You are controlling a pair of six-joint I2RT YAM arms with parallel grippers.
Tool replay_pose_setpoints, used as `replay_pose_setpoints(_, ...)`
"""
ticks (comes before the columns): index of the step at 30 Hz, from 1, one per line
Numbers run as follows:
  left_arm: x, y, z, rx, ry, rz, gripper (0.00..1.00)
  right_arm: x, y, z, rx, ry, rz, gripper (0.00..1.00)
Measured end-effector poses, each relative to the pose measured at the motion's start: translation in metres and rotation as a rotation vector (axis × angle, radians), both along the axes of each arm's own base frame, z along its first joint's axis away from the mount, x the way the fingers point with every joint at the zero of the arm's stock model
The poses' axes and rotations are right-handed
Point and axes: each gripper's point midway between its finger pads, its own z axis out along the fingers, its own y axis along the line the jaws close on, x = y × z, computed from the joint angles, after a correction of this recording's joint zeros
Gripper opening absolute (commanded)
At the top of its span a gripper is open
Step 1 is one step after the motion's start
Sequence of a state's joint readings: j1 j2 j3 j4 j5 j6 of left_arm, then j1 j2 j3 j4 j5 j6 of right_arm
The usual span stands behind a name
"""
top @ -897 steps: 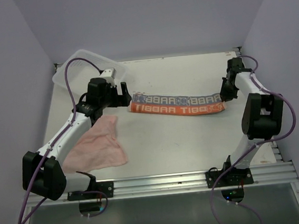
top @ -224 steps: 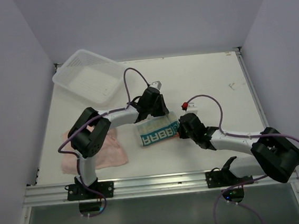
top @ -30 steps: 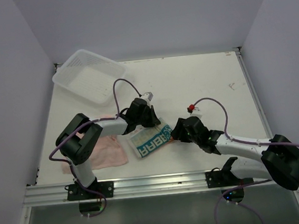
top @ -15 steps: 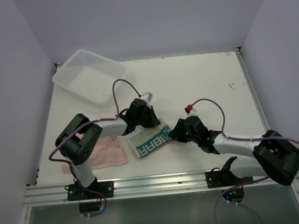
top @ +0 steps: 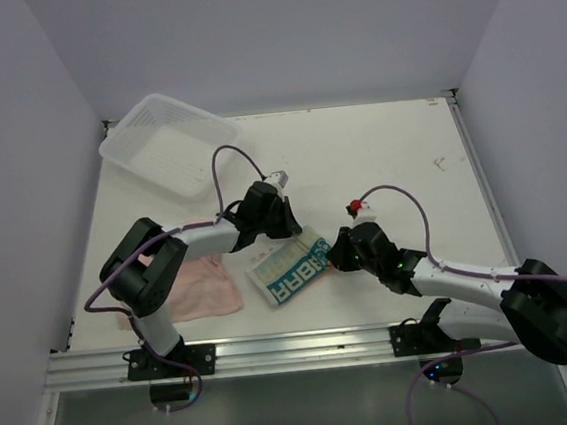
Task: Roll the towels
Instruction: Roll the towel
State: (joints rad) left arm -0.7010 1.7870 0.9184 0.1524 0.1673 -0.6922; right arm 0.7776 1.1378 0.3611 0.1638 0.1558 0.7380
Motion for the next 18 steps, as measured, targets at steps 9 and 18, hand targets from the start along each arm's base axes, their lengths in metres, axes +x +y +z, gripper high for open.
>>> replay_pose_setpoints(9, 0.015, 0.012, 0.038, -0.014, -0.047, 0.043, 0.09, -0.015, 0.001, 0.001, -0.193, -0.100, 0.063, 0.00)
replay_pose_setpoints(18, 0.017, 0.008, 0.063, -0.048, -0.084, 0.039, 0.09, -0.021, 0.012, 0.018, -0.364, -0.247, 0.082, 0.00)
